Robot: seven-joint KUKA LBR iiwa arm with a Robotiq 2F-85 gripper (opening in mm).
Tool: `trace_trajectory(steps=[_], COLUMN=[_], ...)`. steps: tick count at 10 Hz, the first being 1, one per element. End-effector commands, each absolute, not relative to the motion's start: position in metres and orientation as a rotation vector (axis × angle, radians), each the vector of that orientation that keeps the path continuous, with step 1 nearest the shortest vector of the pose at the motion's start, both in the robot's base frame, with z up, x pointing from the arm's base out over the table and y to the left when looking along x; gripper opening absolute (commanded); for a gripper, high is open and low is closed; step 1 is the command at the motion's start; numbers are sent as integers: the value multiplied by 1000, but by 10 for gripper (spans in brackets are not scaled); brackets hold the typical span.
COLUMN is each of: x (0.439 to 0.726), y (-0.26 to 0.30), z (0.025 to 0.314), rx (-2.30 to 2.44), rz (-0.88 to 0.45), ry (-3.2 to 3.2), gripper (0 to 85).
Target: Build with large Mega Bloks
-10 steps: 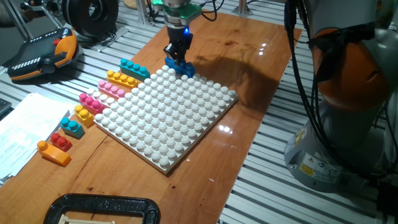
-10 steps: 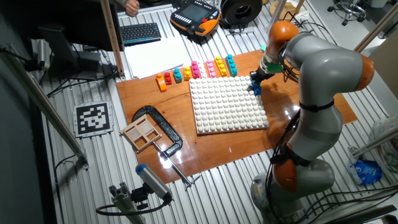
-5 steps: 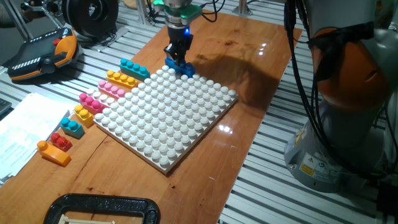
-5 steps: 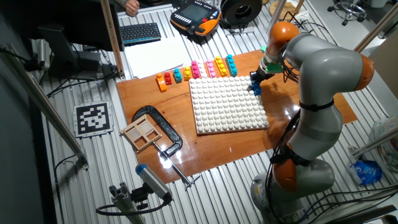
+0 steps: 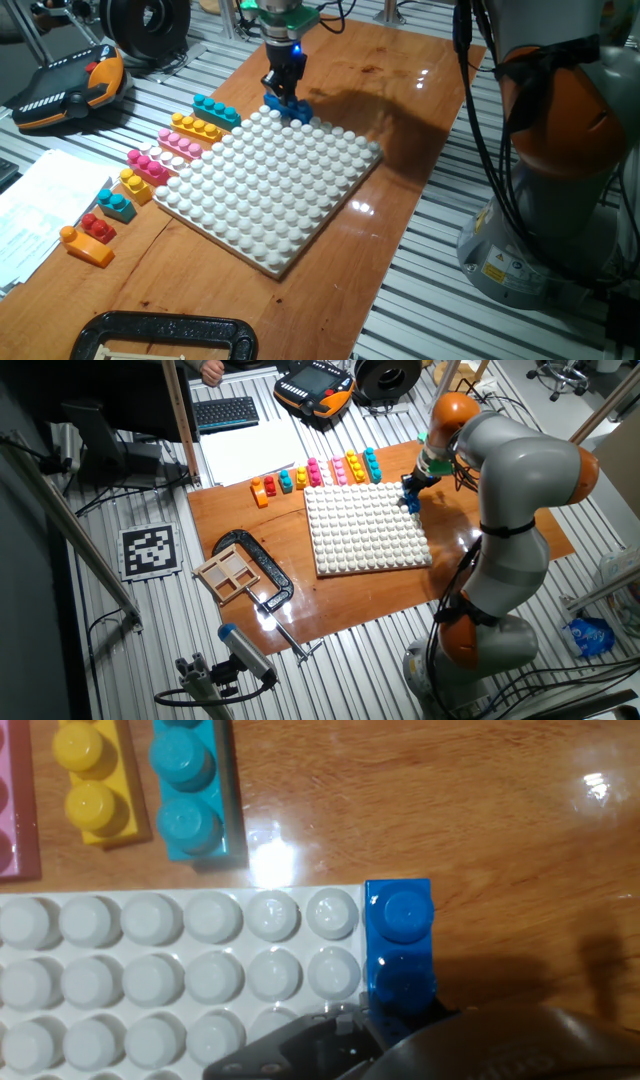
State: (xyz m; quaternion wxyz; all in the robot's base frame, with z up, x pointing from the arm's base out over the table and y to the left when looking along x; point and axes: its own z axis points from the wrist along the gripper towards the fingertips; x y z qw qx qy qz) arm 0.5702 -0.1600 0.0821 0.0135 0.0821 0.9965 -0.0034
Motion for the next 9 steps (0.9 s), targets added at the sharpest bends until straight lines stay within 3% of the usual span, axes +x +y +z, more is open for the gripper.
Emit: trace_trajectory(steps=[1,8,9], x=[574,582,582], y=[-161,-163,-162], z=[85,85,86], rx=[252,245,251], rz=[-13,-23,-34], ry=[3103,3107,3100], gripper=[0,0,170])
